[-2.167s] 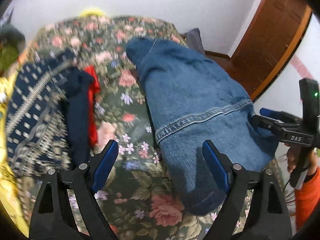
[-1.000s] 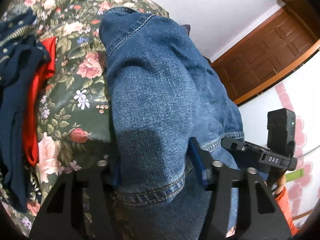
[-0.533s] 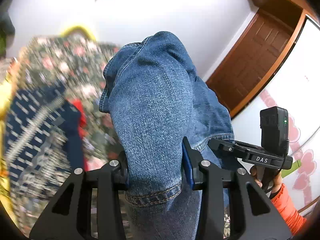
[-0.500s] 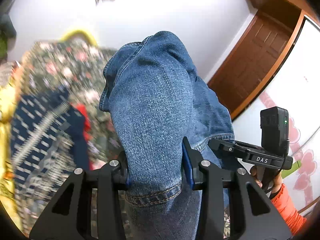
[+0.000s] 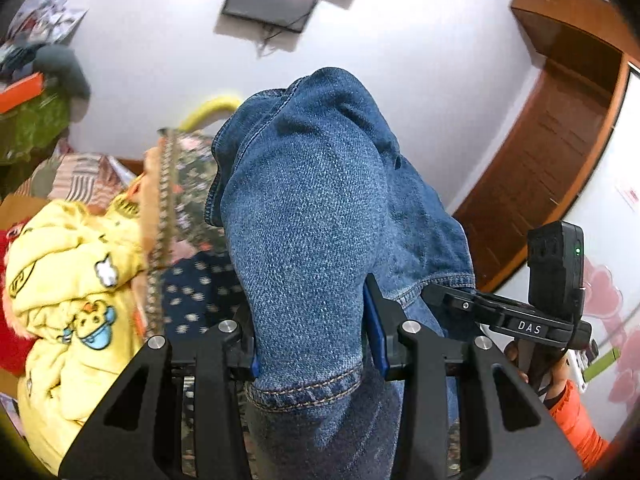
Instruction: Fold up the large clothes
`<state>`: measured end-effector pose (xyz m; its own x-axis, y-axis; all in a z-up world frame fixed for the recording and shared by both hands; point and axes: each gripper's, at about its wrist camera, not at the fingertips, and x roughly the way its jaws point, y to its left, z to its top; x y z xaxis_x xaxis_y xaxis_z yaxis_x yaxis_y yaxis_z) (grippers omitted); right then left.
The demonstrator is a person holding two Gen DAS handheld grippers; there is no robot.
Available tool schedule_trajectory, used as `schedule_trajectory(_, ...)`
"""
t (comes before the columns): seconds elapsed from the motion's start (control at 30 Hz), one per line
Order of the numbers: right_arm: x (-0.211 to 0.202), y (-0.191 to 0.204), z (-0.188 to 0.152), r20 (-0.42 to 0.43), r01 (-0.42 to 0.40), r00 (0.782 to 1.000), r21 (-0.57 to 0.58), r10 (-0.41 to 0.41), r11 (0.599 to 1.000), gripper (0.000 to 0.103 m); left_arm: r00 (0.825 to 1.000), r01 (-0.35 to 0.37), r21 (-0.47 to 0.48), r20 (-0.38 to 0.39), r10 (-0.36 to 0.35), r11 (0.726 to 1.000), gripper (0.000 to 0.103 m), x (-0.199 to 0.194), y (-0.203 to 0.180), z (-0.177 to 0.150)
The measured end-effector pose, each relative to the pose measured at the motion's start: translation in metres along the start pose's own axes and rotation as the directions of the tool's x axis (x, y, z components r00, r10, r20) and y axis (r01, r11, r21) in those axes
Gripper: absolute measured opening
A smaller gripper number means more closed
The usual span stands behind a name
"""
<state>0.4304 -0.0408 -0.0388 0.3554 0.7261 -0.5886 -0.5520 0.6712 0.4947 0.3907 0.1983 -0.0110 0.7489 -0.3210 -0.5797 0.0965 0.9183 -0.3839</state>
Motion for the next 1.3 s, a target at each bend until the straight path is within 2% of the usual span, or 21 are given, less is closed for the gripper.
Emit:
schedule_trajectory(0.2, 0.073, -0.018, -0.011, -0.089, 0.02, 0.996, 0.045, -0.016, 0.999, 0.035, 0.996, -0.03, -0.106, -0.092, 0.021, 0.994, 0.04, 0.058, 0.073, -0.019)
schedule_trajectory(0.33, 0.127, -0.044, -0.03, -0.178, 0.073, 0.982, 0.085, -0.057, 0.994, 0.038, 0.982, -0.072, -0.174, -0.186, 0.039, 0.982, 0.043, 0.108, 0.115, -0.044)
schedule_trajectory(0.43, 0.139, -0.05, -0.038, -0.182, 0.095, 0.98, 0.062, -0.082, 0.994, 0.049, 0.981, -0.1, -0.189, -0.186, 0.064, 0.977, 0.05, 0.126, 0.134, -0.06)
schedule_trajectory(0.5, 0.136, -0.045, -0.037, -0.175, 0.095, 0.981, 0.034, -0.087, 0.995, 0.051, 0.983, -0.102, -0.189, -0.17, 0.069, 0.977, 0.055, 0.126, 0.139, -0.064)
schedule_trajectory(0.6, 0.125, -0.033, -0.04, -0.174, 0.131, 0.975, -0.038, -0.136, 0.991, 0.053, 0.983, -0.108, -0.179, -0.166, 0.078, 0.978, 0.057, 0.118, 0.135, -0.066)
schedule_trajectory(0.77, 0.121, -0.022, -0.046, -0.161, 0.213, 0.959, -0.13, -0.233, 0.968, 0.056, 0.962, -0.225, -0.056, -0.17, 0.213, 0.973, 0.066, 0.098, 0.108, -0.073)
schedule_trajectory(0.83, 0.119, -0.021, -0.05, -0.161, 0.251, 0.947, -0.165, -0.277, 0.954, 0.064, 0.949, -0.27, 0.007, -0.169, 0.268, 0.963, 0.069, 0.09, 0.095, -0.08)
schedule_trajectory(0.9, 0.117, -0.02, -0.055, -0.161, 0.275, 0.938, -0.198, -0.308, 0.941, 0.072, 0.942, -0.289, 0.047, -0.164, 0.292, 0.956, 0.078, 0.084, 0.086, -0.087)
schedule_trajectory(0.97, 0.112, -0.019, -0.062, -0.151, 0.301, 0.928, -0.233, -0.34, 0.925, 0.077, 0.932, -0.31, 0.084, -0.171, 0.32, 0.947, 0.095, 0.079, 0.077, -0.099)
schedule_trajectory(1.07, 0.104, -0.02, -0.068, -0.148, 0.32, 0.92, -0.248, -0.362, 0.914, 0.081, 0.914, -0.355, 0.111, -0.169, 0.37, 0.928, 0.097, 0.077, 0.072, -0.117)
schedule_trajectory(1.17, 0.094, -0.02, -0.077, -0.167, 0.311, 0.92, -0.242, -0.355, 0.919, 0.082, 0.915, -0.362, 0.084, -0.157, 0.371, 0.928, 0.097, 0.067, 0.072, -0.127)
schedule_trajectory(1.3, 0.076, -0.009, -0.085, -0.145, 0.32, 0.918, -0.28, -0.369, 0.905, 0.082, 0.914, -0.365, 0.062, -0.166, 0.37, 0.929, 0.096, 0.054, 0.071, -0.132)
